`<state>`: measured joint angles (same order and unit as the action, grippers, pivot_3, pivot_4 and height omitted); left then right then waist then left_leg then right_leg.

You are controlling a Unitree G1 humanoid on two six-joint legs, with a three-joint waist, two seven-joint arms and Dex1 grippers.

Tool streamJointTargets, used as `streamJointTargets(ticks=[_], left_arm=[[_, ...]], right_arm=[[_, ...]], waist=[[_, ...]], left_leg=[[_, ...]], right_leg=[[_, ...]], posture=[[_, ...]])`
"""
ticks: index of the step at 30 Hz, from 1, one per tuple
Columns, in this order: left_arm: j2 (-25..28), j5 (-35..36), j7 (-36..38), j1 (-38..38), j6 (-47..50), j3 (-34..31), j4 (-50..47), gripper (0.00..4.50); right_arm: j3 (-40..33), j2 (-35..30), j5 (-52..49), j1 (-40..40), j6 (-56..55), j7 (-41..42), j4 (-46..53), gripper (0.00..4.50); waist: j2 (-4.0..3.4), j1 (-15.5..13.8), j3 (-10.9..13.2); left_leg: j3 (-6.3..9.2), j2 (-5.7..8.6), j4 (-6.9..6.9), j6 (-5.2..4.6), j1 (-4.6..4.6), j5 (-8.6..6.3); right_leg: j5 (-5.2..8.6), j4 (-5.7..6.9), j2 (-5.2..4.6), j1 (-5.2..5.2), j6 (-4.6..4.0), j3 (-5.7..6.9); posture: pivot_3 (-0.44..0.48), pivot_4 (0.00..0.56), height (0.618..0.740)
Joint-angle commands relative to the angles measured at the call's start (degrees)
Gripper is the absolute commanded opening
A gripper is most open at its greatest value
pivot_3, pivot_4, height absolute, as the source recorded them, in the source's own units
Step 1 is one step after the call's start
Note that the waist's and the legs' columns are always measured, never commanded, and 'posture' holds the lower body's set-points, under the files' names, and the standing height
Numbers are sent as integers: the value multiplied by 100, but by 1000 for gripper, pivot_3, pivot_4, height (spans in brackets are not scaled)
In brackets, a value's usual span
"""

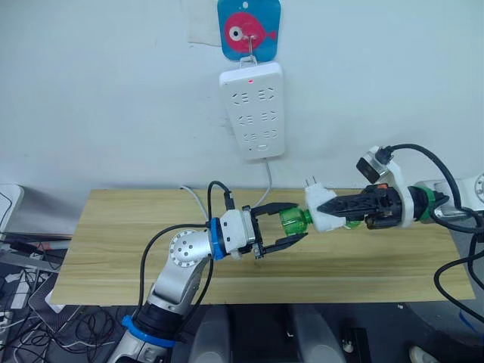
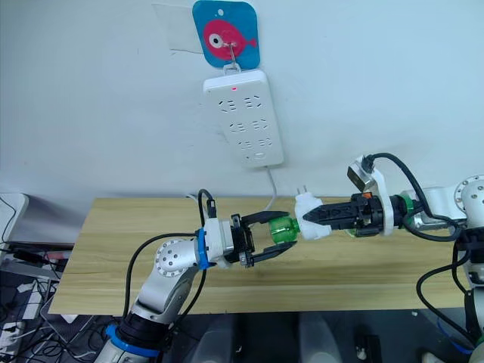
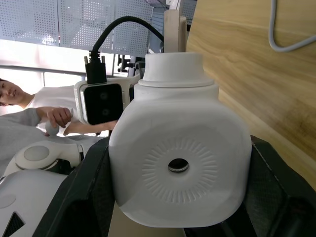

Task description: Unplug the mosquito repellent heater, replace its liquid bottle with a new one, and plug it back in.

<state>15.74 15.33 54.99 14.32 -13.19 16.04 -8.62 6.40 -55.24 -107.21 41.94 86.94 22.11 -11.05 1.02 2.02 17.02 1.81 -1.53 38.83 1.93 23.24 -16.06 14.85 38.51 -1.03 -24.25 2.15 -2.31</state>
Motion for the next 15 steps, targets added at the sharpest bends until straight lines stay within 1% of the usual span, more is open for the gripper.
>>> streamJointTargets(ticks=[1, 4, 9, 15], left_arm=[[-89, -63, 9, 114, -86, 167, 84, 2257], [-107, -54, 28, 168, -142, 176, 144, 2257], [-153, -13, 109, 205, -189, 226, 195, 2257], [-233, -81, 69, 283, -386, 244, 292, 2257]], right_arm=[[39, 24, -578, 127, -165, -59, 372, 2982], [60, -79, -578, 88, -160, -12, 554, 2982], [181, -201, -579, 171, -53, 252, 587, 2982], [280, -160, -579, 224, -109, 182, 492, 2982]], waist=[[0, 3, 0], [0, 3, 0], [0, 6, 0], [0, 16, 0]], left_leg=[[0, 0, 0, 0, 1, 0], [0, 1, 1, 0, 3, 0], [2, -1, 1, -1, 12, -1], [3, -1, 1, -2, 14, -1]], right_leg=[[0, -1, 0, 0, 0, 0], [0, -1, 0, -1, 0, 0], [0, -5, 0, -9, 0, 3], [0, -4, -1, -10, 0, 4]], posture=[[-80, 291, 740], [-87, 288, 740], [-95, 289, 740], [-97, 289, 740]])
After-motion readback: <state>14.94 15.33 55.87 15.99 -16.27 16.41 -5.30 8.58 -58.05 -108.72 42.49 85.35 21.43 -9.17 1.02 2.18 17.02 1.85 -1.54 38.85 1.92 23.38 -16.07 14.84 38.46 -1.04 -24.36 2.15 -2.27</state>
